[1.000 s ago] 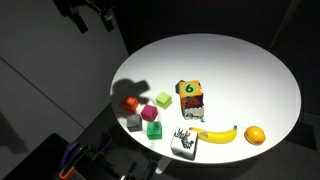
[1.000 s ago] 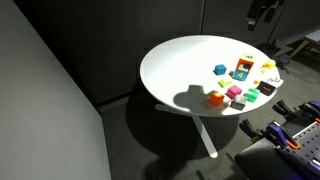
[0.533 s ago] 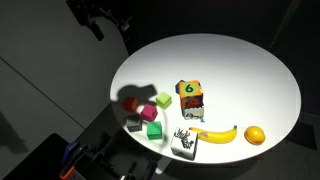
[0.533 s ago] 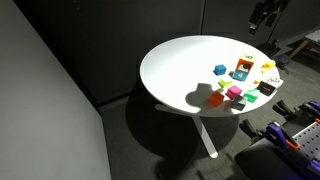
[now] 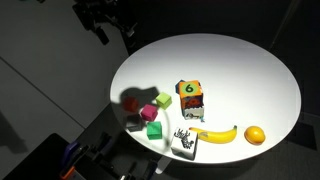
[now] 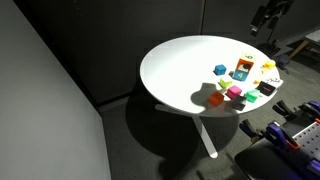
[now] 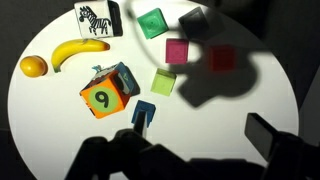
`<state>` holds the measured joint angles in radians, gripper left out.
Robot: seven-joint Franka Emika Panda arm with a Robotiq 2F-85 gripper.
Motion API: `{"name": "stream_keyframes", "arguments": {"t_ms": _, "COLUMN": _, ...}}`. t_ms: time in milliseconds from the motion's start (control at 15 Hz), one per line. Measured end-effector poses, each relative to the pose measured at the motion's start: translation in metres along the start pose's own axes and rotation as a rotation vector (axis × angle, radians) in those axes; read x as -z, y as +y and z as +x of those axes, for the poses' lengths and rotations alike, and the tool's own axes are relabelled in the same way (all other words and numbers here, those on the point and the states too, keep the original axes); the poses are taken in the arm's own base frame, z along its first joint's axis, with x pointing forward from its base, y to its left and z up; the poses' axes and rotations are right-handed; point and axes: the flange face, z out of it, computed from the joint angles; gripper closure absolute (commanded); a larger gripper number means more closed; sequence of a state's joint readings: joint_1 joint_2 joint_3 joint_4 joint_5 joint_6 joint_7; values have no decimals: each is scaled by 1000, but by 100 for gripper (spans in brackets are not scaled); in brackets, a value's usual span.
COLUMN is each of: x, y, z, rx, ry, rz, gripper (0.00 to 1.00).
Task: Put the yellow block on the pink block
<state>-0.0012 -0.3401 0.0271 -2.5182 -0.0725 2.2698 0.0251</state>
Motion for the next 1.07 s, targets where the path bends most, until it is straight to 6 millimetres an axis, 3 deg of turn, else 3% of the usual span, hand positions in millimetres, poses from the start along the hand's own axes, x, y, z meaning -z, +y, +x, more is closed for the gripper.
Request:
{"name": "stream_keyframes", "arguments": {"t_ms": 600, "x": -3, "y": -1, "z": 0, "rx": 2, "ry": -6, "rz": 1, "gripper": 0}}
{"name": "stream_keyframes", "arguments": {"t_ms": 1067, "x": -36, "y": -11, "z": 11, "rx": 22, "ry": -13, "rz": 11, "gripper": 0}}
